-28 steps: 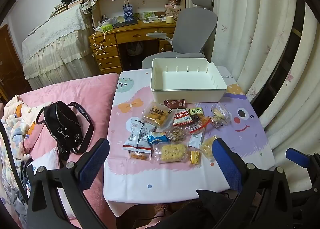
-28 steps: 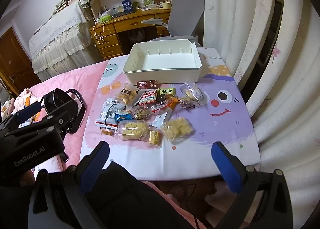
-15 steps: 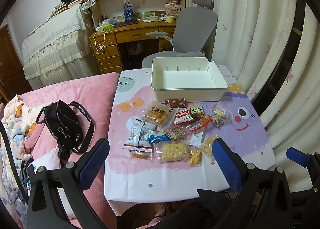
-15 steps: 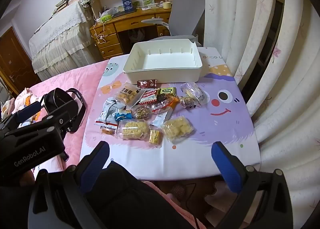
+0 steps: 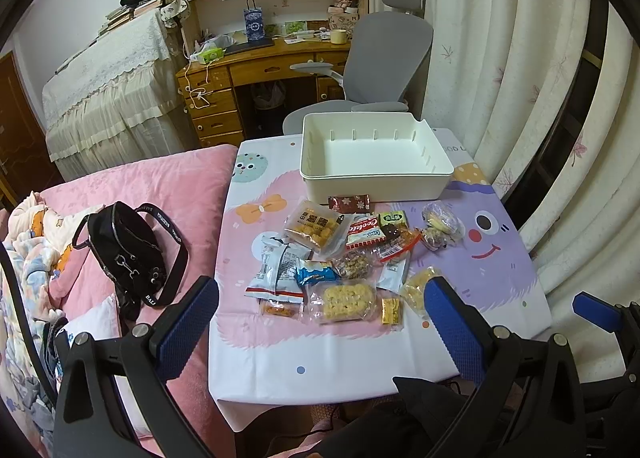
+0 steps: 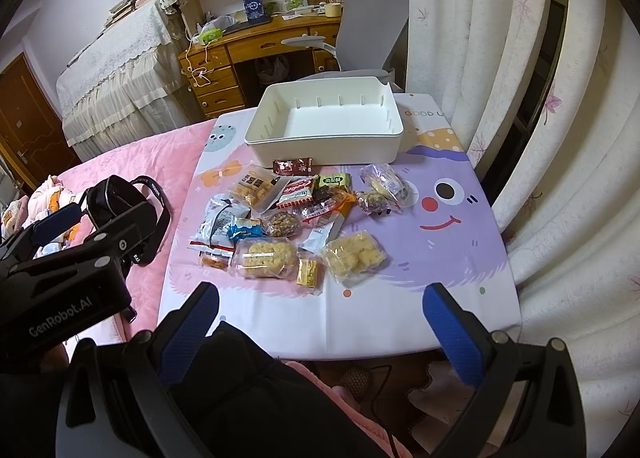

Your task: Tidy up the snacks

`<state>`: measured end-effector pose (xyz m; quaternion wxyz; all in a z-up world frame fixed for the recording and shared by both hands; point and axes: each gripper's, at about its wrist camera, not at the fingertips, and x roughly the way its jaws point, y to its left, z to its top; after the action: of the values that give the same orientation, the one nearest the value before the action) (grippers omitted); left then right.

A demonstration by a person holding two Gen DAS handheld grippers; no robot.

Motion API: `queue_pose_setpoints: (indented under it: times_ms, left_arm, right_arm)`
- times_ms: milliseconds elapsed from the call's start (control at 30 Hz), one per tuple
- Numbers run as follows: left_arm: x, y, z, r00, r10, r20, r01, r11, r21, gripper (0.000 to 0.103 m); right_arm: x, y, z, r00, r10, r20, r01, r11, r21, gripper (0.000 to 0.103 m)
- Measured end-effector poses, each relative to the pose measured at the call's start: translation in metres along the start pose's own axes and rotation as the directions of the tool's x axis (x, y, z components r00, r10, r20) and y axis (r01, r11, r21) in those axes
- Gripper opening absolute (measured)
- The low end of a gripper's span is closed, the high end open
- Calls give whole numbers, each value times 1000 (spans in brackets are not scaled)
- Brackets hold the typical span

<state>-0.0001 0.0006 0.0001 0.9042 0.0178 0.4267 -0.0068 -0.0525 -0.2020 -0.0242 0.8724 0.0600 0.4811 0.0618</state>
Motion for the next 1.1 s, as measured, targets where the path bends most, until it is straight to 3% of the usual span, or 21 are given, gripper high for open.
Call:
queue_pose_setpoints:
  times_ms: [1100]
  left_arm:
    - [4,-1,-13,1000,-4,-5,4,1000,-13,102]
  right_arm:
    - [2,-11,3,1000,1,-4,-1,1000,-4,102]
